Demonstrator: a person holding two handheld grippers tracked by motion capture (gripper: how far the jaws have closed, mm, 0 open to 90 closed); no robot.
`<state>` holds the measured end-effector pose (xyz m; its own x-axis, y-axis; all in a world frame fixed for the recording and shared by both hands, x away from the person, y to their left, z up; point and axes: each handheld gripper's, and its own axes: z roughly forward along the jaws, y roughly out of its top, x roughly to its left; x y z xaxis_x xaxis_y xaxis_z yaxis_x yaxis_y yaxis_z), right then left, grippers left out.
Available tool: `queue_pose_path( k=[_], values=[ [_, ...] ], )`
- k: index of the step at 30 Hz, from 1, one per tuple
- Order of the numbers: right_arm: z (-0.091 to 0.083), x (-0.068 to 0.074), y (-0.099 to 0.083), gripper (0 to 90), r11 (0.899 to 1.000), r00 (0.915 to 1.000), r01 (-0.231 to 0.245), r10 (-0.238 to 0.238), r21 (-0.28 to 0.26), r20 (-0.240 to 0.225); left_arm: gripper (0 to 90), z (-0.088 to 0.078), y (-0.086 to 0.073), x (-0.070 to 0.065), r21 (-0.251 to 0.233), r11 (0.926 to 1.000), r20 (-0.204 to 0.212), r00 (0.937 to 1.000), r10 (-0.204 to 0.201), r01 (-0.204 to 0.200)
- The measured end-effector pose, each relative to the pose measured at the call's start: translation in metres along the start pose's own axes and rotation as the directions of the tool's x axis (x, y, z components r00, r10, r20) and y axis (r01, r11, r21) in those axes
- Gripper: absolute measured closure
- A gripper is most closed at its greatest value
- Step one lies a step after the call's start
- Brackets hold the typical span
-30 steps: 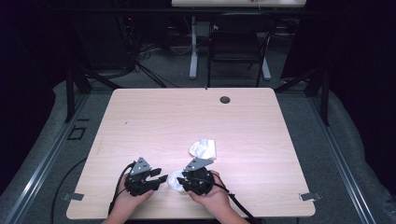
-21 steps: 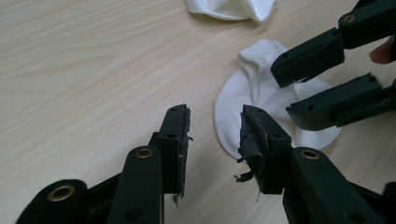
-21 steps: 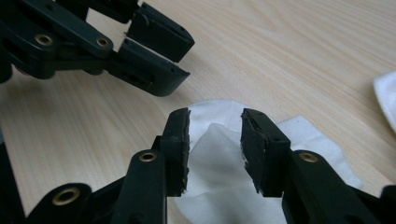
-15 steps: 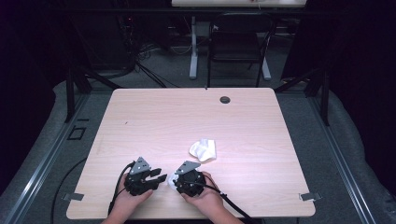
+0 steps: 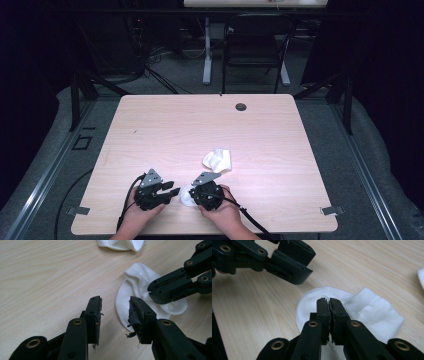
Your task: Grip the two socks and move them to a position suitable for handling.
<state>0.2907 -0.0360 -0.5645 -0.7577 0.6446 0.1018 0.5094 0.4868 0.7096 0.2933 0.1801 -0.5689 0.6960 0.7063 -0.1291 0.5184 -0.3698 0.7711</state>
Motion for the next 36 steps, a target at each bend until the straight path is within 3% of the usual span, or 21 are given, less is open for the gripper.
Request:
queue_pose_path(
  k=[7,14,22,24,36],
  values=[
    [-0.008,0.001,0.001,87.2,0.998,0.9986,-0.047,0.046,-0.043,-0.025,61.5,0.004,-0.001,-0.006,0.007,0.9999,0.01,0.9999,0.009,-0.009],
    [-0.016,0.0,0.001,87.2,0.998,0.9989,-0.045,0.044,-0.054,-0.015,61.9,0.009,-0.002,-0.011,0.018,0.9996,0.016,0.9997,0.02,-0.02],
    [-0.029,-0.003,0.002,87.2,0.991,0.9964,-0.082,0.08,-0.102,-0.027,64.8,0.015,-0.002,-0.017,0.034,0.9988,0.037,0.9987,0.034,-0.035],
    [-0.035,-0.005,0.001,87.2,0.989,0.9957,-0.092,0.09,-0.118,-0.023,65.8,0.018,-0.002,-0.019,0.036,0.999,0.041,0.9988,0.026,-0.028],
    [-0.056,-0.015,-0.003,87.2,0.984,0.9948,-0.101,0.102,-0.149,0.002,72.3,0.023,-0.003,-0.025,0.064,0.9953,0.031,0.997,0.071,-0.073]
  ],
)
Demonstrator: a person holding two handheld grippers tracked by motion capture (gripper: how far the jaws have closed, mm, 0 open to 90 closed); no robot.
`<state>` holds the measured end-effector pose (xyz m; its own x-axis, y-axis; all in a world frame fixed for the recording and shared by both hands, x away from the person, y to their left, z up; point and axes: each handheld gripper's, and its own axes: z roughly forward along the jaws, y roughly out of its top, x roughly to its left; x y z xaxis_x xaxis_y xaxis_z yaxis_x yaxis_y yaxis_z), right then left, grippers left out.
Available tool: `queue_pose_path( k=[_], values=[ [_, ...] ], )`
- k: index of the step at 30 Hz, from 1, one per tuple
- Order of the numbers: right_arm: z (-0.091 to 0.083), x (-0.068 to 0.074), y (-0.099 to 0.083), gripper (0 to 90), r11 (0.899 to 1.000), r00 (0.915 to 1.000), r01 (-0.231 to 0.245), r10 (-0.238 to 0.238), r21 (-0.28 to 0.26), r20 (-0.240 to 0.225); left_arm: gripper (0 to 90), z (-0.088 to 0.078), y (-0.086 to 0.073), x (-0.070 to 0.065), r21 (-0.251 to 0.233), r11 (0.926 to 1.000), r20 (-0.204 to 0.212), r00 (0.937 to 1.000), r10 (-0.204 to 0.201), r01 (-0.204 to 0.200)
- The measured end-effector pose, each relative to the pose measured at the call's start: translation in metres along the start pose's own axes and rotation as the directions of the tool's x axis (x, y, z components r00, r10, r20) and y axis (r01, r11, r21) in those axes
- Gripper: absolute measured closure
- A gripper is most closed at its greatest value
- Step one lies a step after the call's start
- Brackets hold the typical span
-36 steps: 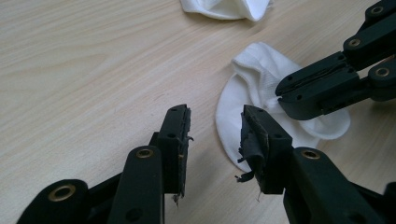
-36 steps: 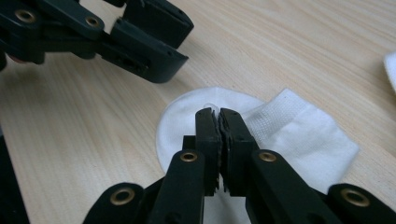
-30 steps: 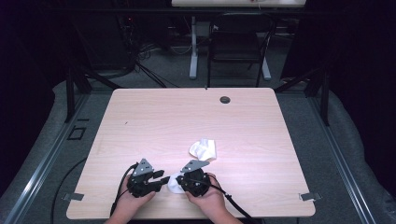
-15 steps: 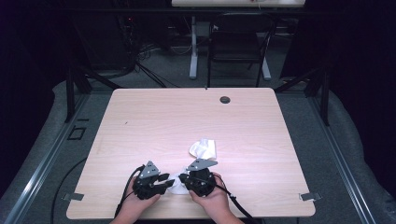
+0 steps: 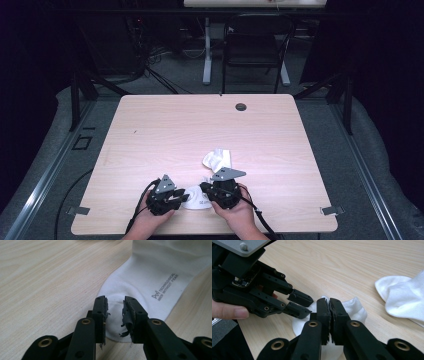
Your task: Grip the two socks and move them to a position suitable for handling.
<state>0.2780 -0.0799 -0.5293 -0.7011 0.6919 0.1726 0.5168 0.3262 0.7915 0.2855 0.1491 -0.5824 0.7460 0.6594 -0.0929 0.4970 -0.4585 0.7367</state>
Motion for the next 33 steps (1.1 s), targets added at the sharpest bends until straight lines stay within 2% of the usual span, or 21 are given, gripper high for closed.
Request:
queue_pose_path(
  k=[6,8,15,22,25,30,33],
  values=[
    [-0.01,-0.005,-0.005,87.2,1.0,0.9998,0.003,-0.003,-0.006,0.02,77.2,0.0,0.0,-0.001,0.008,0.9997,-0.011,0.9997,0.023,-0.023],
    [-0.016,-0.01,-0.01,87.1,1.0,0.9995,0.007,-0.008,0.011,0.031,79.8,0.0,0.001,-0.001,0.018,0.9991,-0.017,0.9991,0.038,-0.038],
    [-0.027,-0.021,-0.02,87.0,1.0,0.999,-0.004,0.002,0.03,0.044,86.3,-0.001,0.001,-0.002,0.025,0.9992,-0.023,0.9992,0.032,-0.032],
    [-0.035,-0.03,-0.031,86.7,0.998,0.9981,0.009,-0.013,0.066,0.06,87.9,-0.003,0.0,-0.002,0.031,0.9995,-0.026,0.9996,0.006,-0.005],
    [-0.034,-0.033,-0.038,86.6,0.996,0.9984,-0.004,-0.001,0.09,0.057,87.9,-0.004,-0.001,-0.001,0.033,0.9995,-0.025,0.9997,0.003,-0.003],
    [-0.033,-0.031,-0.045,86.3,0.993,0.9984,0.002,-0.008,0.121,0.056,88.0,-0.005,-0.001,-0.002,0.034,0.9994,-0.026,0.9997,0.003,-0.002],
    [-0.033,-0.03,-0.048,86.2,0.987,0.9977,0.013,-0.024,0.158,0.063,87.9,-0.006,-0.001,-0.002,0.038,0.9993,-0.022,0.9997,0.001,0.0]
  ],
)
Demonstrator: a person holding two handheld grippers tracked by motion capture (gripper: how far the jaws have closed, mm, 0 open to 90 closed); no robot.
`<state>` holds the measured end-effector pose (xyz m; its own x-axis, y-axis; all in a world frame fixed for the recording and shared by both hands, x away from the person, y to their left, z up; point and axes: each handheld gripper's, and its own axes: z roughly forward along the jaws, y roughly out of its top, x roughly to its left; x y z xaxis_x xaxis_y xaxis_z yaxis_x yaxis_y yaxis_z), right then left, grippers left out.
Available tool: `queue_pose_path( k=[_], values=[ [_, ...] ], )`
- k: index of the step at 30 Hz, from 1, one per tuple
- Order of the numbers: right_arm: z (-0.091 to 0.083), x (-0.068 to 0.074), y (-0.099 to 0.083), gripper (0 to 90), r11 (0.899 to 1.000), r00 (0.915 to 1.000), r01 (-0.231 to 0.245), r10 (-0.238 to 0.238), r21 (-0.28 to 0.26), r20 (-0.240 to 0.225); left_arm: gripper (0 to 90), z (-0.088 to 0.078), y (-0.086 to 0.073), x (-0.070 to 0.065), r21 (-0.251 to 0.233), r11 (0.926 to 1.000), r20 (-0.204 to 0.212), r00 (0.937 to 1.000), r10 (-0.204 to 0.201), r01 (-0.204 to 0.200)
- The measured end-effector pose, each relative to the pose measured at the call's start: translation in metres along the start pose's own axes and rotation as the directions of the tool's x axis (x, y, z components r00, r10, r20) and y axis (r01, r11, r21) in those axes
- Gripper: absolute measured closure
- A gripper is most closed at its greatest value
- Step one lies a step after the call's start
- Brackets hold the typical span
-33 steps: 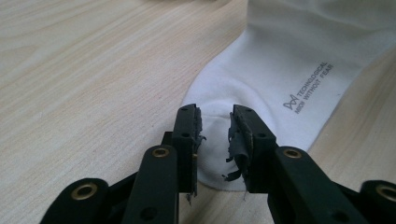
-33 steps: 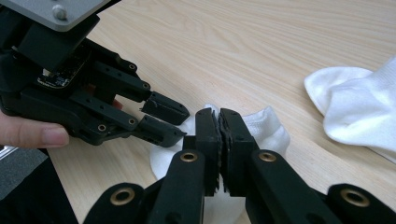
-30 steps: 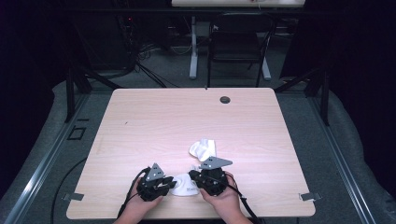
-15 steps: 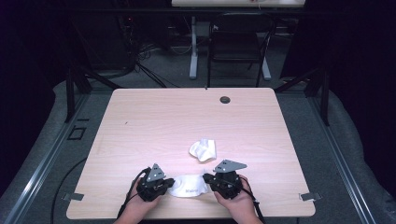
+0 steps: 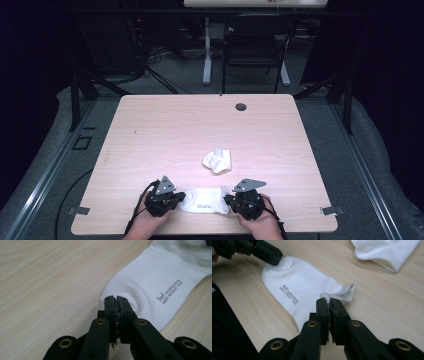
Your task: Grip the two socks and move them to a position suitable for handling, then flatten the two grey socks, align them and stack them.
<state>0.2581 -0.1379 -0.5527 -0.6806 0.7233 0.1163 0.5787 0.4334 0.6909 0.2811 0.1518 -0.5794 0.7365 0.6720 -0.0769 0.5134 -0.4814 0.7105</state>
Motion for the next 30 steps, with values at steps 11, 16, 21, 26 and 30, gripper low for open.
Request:
queue_pose_path(
  k=[11,16,21,26,30],
  values=[
    [-0.008,-0.013,-0.012,77.3,0.994,0.9935,-0.113,0.113,0.004,0.012,87.6,-0.001,-0.001,0.0,-0.001,1.0,0.002,1.0,-0.005,0.005],
    [-0.014,-0.016,-0.007,73.7,0.993,0.9928,-0.111,0.113,-0.047,0.039,86.4,-0.001,-0.001,0.0,-0.006,0.9998,0.006,0.9998,-0.019,0.019],
    [-0.014,-0.016,0.002,73.2,0.993,0.9945,-0.092,0.095,-0.067,0.044,85.4,-0.001,-0.001,0.002,-0.007,0.9998,0.009,0.9998,-0.018,0.018],
    [-0.008,-0.017,0.017,70.7,0.993,0.9953,-0.081,0.085,-0.087,0.045,78.7,-0.007,0.002,0.006,-0.05,0.9985,0.022,0.9995,-0.023,0.024],
    [0.003,-0.021,0.036,70.4,0.995,0.9967,-0.051,0.056,-0.082,0.058,71.7,-0.012,0.003,0.011,-0.08,0.9956,0.024,0.9987,-0.046,0.048]
  ],
)
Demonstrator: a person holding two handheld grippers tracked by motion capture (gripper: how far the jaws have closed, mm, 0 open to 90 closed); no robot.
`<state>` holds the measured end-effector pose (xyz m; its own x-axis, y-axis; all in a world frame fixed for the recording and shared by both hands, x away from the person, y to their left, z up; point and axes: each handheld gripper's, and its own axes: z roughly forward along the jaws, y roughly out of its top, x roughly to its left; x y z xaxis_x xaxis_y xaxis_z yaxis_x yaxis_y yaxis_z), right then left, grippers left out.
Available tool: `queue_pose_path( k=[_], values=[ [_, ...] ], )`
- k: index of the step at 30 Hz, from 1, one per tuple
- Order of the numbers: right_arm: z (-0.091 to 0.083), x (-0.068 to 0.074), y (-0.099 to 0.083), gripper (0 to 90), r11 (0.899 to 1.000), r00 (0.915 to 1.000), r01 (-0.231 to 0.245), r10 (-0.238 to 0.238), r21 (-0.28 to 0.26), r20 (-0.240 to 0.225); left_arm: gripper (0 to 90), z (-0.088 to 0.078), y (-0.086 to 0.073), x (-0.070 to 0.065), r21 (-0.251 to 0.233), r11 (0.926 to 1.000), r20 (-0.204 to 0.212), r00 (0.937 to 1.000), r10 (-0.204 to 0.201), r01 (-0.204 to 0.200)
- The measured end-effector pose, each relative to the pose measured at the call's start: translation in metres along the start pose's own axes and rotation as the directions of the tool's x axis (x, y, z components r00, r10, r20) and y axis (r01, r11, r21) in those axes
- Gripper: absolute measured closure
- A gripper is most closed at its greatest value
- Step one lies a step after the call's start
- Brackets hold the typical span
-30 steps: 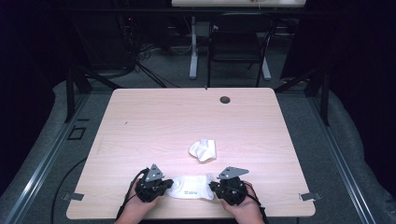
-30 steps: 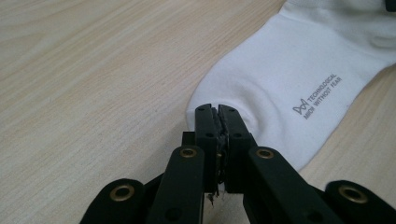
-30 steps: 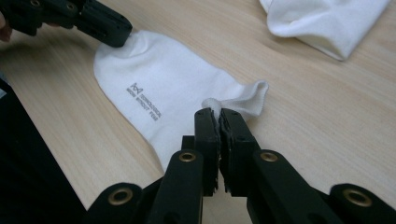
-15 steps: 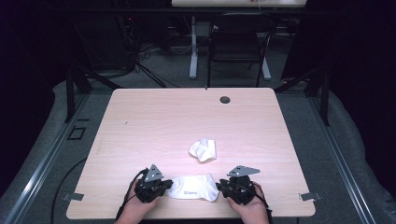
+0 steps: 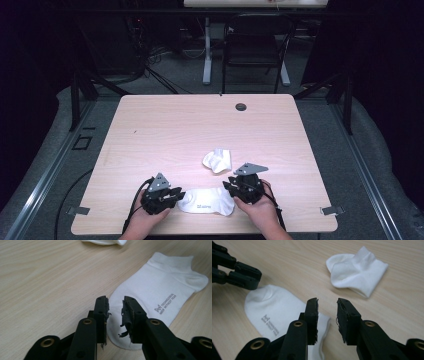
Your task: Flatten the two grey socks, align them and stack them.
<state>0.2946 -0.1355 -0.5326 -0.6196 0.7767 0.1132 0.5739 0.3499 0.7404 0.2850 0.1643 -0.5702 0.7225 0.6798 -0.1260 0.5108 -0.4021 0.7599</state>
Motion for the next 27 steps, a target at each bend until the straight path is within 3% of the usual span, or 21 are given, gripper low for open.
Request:
queue_pose_path(
  k=[6,11,16,27],
  values=[
    [0.023,-0.001,0.026,66.7,1.0,0.9997,0.023,-0.023,-0.002,0.001,62.2,-0.003,0.0,0.006,-0.016,0.9998,-0.009,0.9998,-0.015,0.015],
    [0.043,-0.003,0.038,64.1,0.999,0.9991,0.03,-0.03,0.021,0.03,58.9,-0.005,0.0,0.01,-0.017,0.9994,-0.024,0.9993,-0.029,0.029],
    [0.061,-0.005,0.046,63.1,0.997,0.9962,0.05,-0.054,0.057,0.068,58.1,-0.005,0.0,0.013,-0.019,0.9992,-0.029,0.9989,-0.036,0.035],
    [0.079,-0.007,0.052,58.9,0.997,0.9954,0.031,-0.037,0.067,0.089,57.9,-0.005,-0.001,0.016,-0.015,0.999,-0.042,0.9982,-0.042,0.042]
  ],
)
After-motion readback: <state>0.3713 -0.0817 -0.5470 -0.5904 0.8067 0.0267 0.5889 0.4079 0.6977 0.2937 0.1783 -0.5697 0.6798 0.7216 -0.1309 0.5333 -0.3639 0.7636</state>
